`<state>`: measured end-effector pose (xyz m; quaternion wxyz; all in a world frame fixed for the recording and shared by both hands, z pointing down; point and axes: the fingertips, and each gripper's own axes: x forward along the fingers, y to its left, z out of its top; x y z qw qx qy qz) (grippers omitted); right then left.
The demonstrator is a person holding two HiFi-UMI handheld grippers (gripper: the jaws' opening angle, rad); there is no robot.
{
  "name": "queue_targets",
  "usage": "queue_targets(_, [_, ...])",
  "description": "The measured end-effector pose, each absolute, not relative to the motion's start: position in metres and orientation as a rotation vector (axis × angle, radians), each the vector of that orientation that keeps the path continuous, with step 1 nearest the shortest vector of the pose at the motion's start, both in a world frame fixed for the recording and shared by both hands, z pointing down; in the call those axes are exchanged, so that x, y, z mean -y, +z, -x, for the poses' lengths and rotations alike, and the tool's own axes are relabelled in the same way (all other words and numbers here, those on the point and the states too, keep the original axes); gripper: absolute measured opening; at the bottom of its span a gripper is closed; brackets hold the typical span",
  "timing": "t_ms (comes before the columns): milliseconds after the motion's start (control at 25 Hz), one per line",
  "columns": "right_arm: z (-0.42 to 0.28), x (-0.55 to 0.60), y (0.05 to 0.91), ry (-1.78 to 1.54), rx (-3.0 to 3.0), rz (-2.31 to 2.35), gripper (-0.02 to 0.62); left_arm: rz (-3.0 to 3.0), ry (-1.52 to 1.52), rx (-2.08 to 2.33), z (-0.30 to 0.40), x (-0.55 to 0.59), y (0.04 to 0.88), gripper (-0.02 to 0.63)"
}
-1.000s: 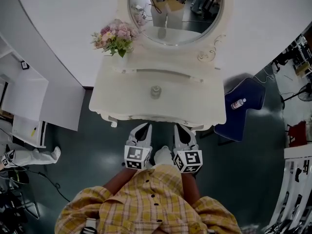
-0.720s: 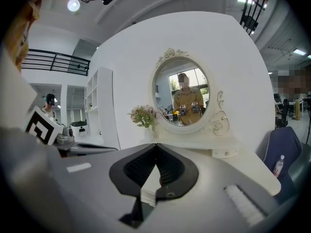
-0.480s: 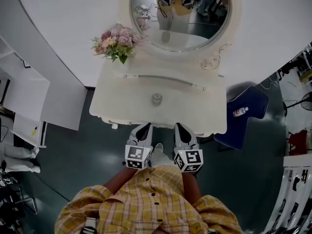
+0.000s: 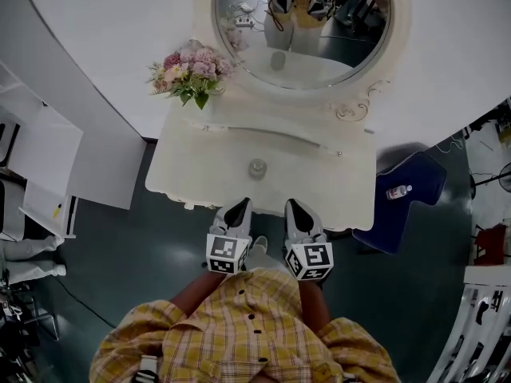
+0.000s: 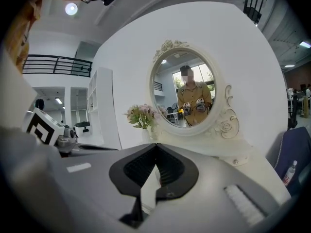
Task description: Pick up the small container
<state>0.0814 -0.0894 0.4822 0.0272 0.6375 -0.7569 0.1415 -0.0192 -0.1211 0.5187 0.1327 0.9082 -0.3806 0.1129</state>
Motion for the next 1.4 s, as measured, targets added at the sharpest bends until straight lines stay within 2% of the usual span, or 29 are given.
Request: queue_targets(1400, [-0.121, 0.148, 0.544, 0.511, 2.345, -1.854, 0.002, -2.528, 0.578, 1.197, -0.021, 0.192, 0.612, -0.001])
